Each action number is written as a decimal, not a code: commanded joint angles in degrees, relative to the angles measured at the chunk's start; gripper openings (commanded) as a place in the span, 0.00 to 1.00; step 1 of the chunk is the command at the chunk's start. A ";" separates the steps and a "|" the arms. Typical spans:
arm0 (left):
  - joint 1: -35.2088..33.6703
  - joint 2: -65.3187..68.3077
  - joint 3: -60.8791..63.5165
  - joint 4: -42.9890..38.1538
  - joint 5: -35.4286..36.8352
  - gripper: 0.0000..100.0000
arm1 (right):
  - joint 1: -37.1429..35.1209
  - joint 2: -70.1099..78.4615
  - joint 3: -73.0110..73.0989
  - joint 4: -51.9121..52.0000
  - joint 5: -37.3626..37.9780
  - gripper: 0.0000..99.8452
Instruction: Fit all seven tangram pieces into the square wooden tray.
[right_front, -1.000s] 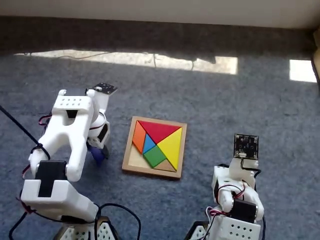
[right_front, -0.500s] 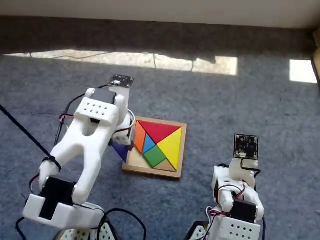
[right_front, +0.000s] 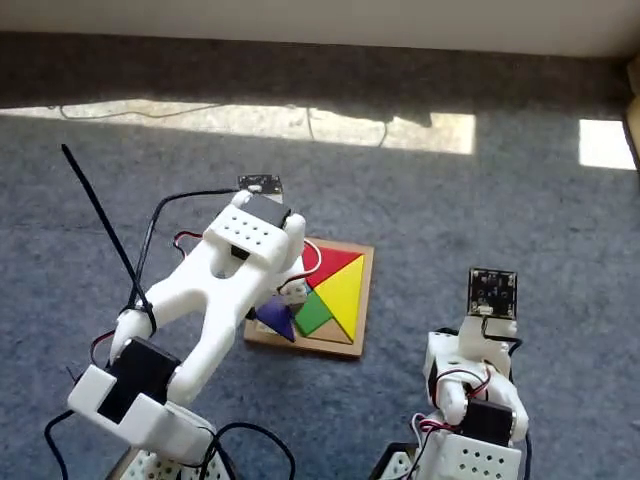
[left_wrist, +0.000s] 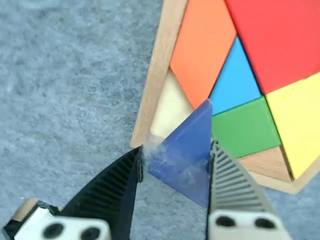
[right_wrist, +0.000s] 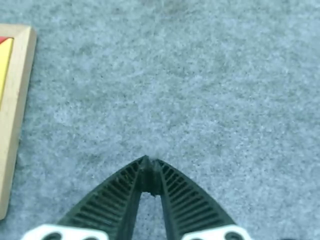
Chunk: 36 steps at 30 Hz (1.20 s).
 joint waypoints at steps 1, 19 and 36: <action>1.01 -0.31 -1.98 -0.09 8.97 0.10 | 0.66 -0.92 5.41 -1.27 0.44 0.01; -4.18 -0.22 -1.89 -2.20 16.09 0.11 | 0.66 -0.92 5.41 -1.27 0.44 0.01; -3.03 -0.84 -1.89 -1.58 16.00 0.32 | 0.66 -0.92 5.41 -1.27 0.44 0.01</action>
